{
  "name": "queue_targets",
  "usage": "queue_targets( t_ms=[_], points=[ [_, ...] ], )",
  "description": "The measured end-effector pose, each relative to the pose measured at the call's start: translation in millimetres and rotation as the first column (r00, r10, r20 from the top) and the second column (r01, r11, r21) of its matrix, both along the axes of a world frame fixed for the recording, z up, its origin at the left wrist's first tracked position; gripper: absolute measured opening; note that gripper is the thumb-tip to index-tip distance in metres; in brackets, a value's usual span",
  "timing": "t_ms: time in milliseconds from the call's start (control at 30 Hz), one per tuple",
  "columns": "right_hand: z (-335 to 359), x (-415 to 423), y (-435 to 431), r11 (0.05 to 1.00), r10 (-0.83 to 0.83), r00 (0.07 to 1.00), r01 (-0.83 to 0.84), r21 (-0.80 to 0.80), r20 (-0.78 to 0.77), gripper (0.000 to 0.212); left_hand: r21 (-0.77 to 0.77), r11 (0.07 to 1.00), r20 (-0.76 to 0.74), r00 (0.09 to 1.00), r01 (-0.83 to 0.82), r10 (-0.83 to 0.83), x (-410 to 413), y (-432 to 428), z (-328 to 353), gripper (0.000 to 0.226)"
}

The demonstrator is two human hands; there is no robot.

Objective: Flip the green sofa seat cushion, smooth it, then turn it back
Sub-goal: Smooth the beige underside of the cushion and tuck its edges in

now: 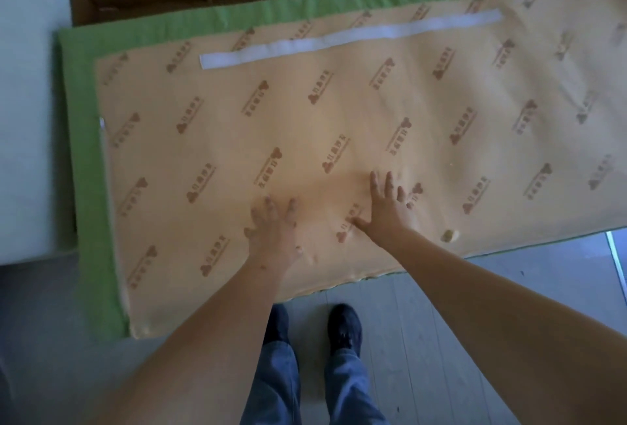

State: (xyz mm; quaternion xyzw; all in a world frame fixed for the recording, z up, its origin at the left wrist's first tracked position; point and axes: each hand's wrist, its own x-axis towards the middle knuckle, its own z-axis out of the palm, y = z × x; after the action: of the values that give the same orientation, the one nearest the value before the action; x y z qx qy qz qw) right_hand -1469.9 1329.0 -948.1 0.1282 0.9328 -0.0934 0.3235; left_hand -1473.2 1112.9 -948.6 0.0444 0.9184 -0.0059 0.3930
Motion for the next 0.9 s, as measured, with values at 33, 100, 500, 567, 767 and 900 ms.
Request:
queue_targets(
  t_ms=[33, 100, 500, 567, 767, 900],
  points=[
    [5.8, 0.0, -1.8, 1.0, 0.023, 1.0, -0.023, -0.004, -0.008, 0.106, 0.001, 1.0, 0.014, 1.0, 0.004, -0.004, -1.7, -2.6, 6.1, 0.105],
    [20.9, -3.4, -7.3, 0.997, 0.073, 0.997, -0.073, -0.003, -0.039, 0.102, 0.013, 1.0, 0.014, 1.0, 0.006, -0.006, -5.1, -9.1, 19.3, 0.104],
    [94.7, -62.9, -99.3, 0.928, 0.373, 0.91, -0.369, 0.06, -0.182, 0.086, -0.022, 0.977, -0.021, 0.977, -0.212, 0.212, -15.6, -113.6, 88.2, 0.091],
    [100.9, -72.7, -126.9, 0.909, 0.416, 0.889, -0.411, 0.067, -0.191, 0.085, -0.026, 0.967, -0.039, 0.966, -0.255, 0.254, -13.9, -141.6, 94.1, 0.091],
    [111.3, -96.5, -207.7, 0.864, 0.502, 0.845, -0.502, 0.052, -0.183, 0.083, -0.039, 0.931, -0.052, 0.931, -0.362, 0.36, -17.9, -216.9, 103.9, 0.085],
    [115.4, -119.6, -262.4, 0.828, 0.558, 0.806, -0.555, 0.073, -0.199, 0.08, -0.002, 0.92, -0.113, 0.914, -0.391, 0.389, -30.3, -268.9, 111.0, 0.08]
  ],
)
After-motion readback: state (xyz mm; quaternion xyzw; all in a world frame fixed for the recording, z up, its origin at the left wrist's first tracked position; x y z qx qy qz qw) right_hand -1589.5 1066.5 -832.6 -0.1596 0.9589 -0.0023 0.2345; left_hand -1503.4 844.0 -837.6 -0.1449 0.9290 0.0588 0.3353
